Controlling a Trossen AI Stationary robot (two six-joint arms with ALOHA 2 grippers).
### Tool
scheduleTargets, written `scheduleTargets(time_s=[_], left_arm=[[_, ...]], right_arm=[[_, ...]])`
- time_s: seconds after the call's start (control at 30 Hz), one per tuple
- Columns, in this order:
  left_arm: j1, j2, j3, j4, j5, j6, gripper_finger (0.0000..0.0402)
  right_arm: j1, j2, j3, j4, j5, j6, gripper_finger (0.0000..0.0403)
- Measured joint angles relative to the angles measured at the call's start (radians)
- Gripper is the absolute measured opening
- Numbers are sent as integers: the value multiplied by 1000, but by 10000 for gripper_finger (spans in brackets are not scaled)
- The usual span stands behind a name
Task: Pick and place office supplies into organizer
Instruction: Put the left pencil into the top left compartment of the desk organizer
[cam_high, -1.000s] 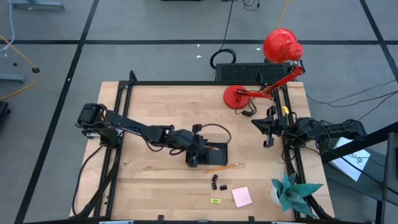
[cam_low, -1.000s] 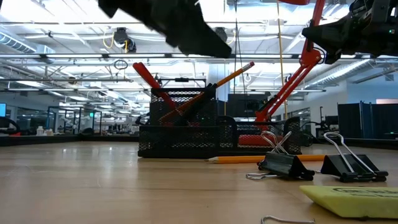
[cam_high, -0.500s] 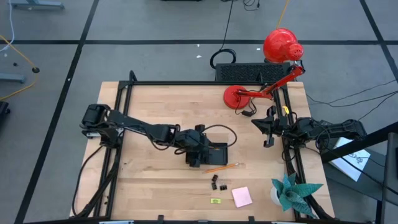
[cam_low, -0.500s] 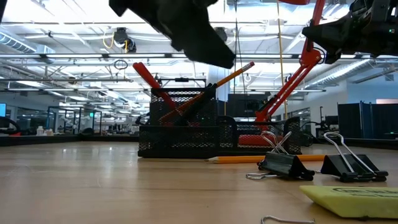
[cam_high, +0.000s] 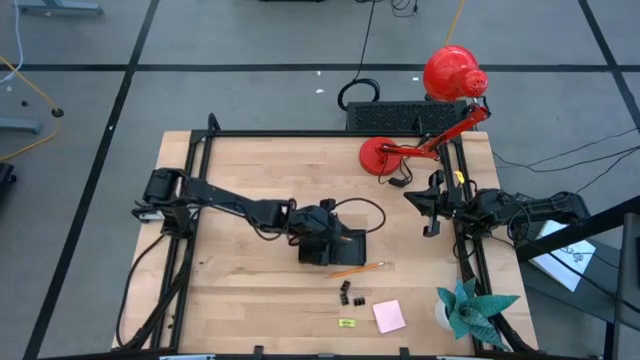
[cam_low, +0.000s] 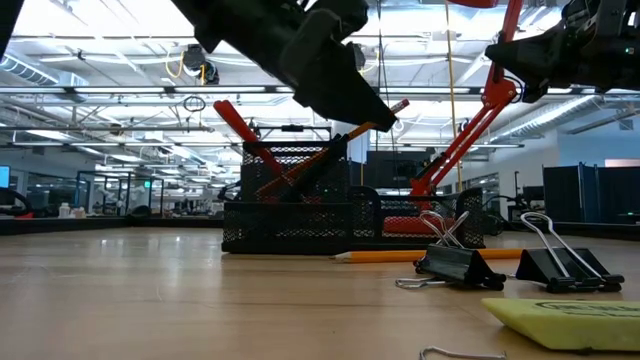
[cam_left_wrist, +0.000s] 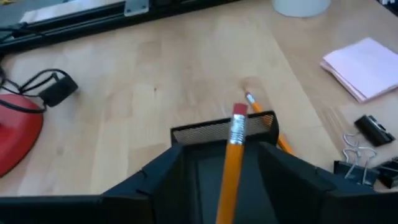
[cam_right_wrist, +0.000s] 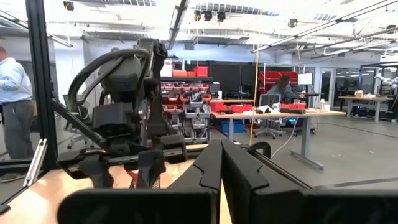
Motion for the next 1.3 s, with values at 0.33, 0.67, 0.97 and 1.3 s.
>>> scheduleTargets(time_s=[0.33,0.67,0.97,1.3], left_arm=[[2,-2,1,-10,-1,9,19],[2,-3,1,92,21,5,41],[2,-3,1,179,37,-57,13],[-25,-3,0,272,4,-65,14]], right_arm=[[0,0,0,0,0,1,4],[0,0,0,0,-1,1,4],[0,0,0,-1,-2,1,4],[0,0,0,-3,-3,1,4]])
